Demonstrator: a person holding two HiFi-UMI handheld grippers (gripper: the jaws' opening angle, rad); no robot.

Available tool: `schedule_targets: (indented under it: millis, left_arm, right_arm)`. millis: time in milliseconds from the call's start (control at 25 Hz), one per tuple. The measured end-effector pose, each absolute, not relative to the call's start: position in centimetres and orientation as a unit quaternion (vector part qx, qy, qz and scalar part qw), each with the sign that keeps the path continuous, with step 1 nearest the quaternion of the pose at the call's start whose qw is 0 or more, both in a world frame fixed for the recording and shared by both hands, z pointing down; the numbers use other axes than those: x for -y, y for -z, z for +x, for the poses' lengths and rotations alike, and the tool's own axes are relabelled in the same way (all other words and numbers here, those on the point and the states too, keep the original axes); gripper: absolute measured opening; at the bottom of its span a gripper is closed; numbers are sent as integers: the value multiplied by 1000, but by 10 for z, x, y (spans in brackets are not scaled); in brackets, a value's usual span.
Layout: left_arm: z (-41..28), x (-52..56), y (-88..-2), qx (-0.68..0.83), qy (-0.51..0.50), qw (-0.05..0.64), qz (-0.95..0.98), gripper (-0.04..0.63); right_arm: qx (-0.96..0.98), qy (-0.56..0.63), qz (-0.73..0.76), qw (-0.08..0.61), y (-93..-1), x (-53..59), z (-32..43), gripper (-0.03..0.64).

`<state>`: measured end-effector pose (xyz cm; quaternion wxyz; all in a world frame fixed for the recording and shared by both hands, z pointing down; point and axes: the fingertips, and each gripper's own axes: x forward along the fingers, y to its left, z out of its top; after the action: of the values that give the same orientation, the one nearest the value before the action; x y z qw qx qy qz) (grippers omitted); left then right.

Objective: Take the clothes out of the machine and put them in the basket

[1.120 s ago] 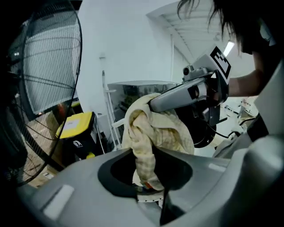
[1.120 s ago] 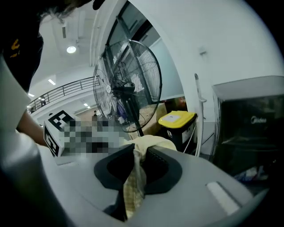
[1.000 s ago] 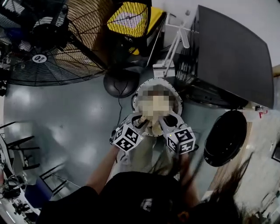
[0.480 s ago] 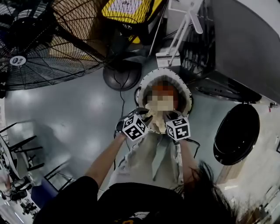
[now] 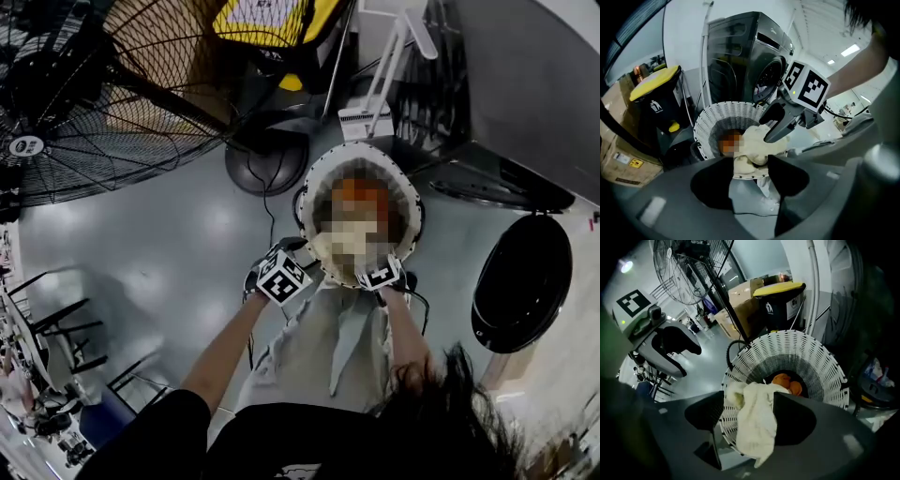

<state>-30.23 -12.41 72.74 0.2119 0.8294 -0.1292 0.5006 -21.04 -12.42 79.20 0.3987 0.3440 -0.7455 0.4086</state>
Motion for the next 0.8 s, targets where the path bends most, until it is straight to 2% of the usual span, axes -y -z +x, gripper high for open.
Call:
schedule_targets:
  millis: [240, 640, 800]
  left_arm:
    - [-305, 129, -713, 153, -479, 213, 838, 215]
    - [-254, 158, -680, 156, -425, 184, 873, 215]
    - [-234, 160, -666, 148, -416, 167, 881, 215]
  right_arm:
    - [750, -411, 384, 348, -772, 141, -208, 345]
    - [737, -404, 487, 237, -729, 157, -163, 263]
    - [729, -396, 525, 192, -707, 157, -131, 251]
